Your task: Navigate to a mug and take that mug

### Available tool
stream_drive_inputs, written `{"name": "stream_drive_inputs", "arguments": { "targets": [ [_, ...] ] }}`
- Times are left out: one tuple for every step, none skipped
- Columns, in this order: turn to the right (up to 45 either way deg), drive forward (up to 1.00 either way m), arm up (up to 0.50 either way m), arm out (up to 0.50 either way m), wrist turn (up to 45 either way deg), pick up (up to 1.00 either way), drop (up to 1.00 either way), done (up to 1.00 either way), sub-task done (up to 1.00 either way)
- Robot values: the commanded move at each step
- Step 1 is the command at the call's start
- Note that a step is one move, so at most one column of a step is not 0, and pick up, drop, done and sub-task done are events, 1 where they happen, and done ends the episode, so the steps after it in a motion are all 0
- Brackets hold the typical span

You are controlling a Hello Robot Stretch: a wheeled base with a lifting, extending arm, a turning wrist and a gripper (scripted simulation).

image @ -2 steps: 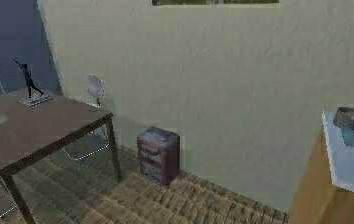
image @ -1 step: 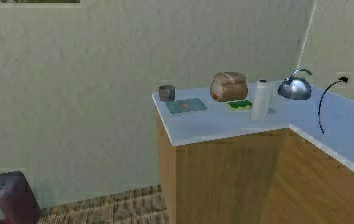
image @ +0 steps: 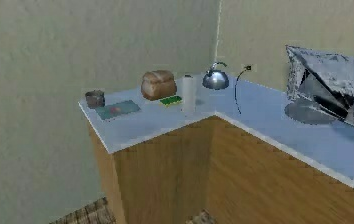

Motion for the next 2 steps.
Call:
{"name": "stream_drive_inputs", "arguments": {
  "targets": [
    [0.0, 0.65, 0.0, 0.0, 0.0, 0.0, 0.0, 0.0, 0.0],
    [-45.0, 0.0, 0.0, 0.0, 0.0, 0.0, 0.0, 0.0, 0.0]
  ]
}}
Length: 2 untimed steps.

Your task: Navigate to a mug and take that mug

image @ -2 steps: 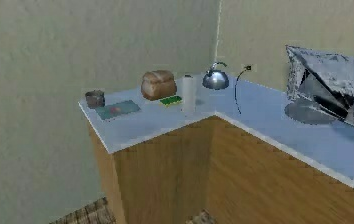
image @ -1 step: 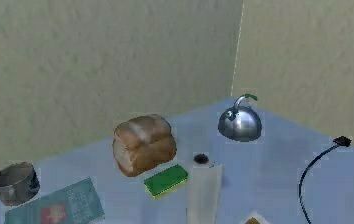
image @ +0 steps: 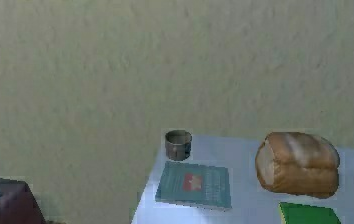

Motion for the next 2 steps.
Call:
{"name": "stream_drive_inputs", "arguments": {
  "targets": [
    [-45.0, 0.0, 0.0, 0.0, 0.0, 0.0, 0.0, 0.0, 0.0],
    [-39.0, 0.0, 0.0, 0.0, 0.0, 0.0, 0.0, 0.0, 0.0]
  ]
}}
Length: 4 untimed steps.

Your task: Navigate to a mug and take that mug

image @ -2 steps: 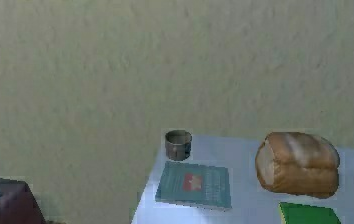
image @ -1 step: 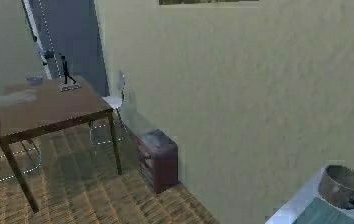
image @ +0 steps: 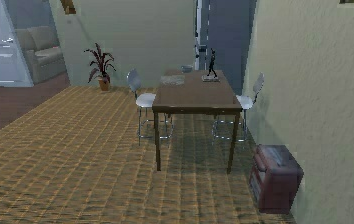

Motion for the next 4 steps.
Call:
{"name": "stream_drive_inputs", "arguments": {
  "targets": [
    [0.0, 0.0, 0.5, 0.0, 0.0, 0.0, 0.0, 0.0, 0.0],
    [0.0, 0.0, 0.38, 0.0, 0.0, 0.0, 0.0, 0.0, 0.0],
    [0.0, 0.0, 0.0, 0.3, 0.0, 0.0, 0.0, 0.0, 0.0],
    [0.0, 0.0, 0.0, 0.0, 45.0, 0.0, 0.0, 0.0, 0.0]
  ]
}}
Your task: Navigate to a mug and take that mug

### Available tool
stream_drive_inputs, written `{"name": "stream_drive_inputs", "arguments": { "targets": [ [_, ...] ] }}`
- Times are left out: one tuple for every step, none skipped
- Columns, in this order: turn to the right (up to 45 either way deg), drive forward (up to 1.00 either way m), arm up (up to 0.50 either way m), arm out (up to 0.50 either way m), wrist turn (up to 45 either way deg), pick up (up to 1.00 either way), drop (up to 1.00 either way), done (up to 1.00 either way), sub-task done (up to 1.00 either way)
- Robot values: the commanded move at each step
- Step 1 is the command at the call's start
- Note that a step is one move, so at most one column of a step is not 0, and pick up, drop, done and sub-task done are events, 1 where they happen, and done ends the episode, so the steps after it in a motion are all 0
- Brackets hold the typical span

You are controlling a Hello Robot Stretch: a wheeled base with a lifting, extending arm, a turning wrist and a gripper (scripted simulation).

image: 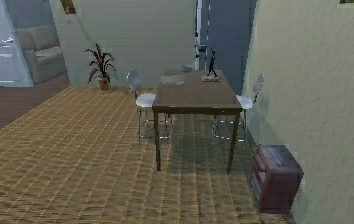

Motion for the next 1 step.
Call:
{"name": "stream_drive_inputs", "arguments": {
  "targets": [
    [0.0, 0.0, 0.0, 0.0, 45.0, 0.0, 0.0, 0.0, 0.0]
  ]
}}
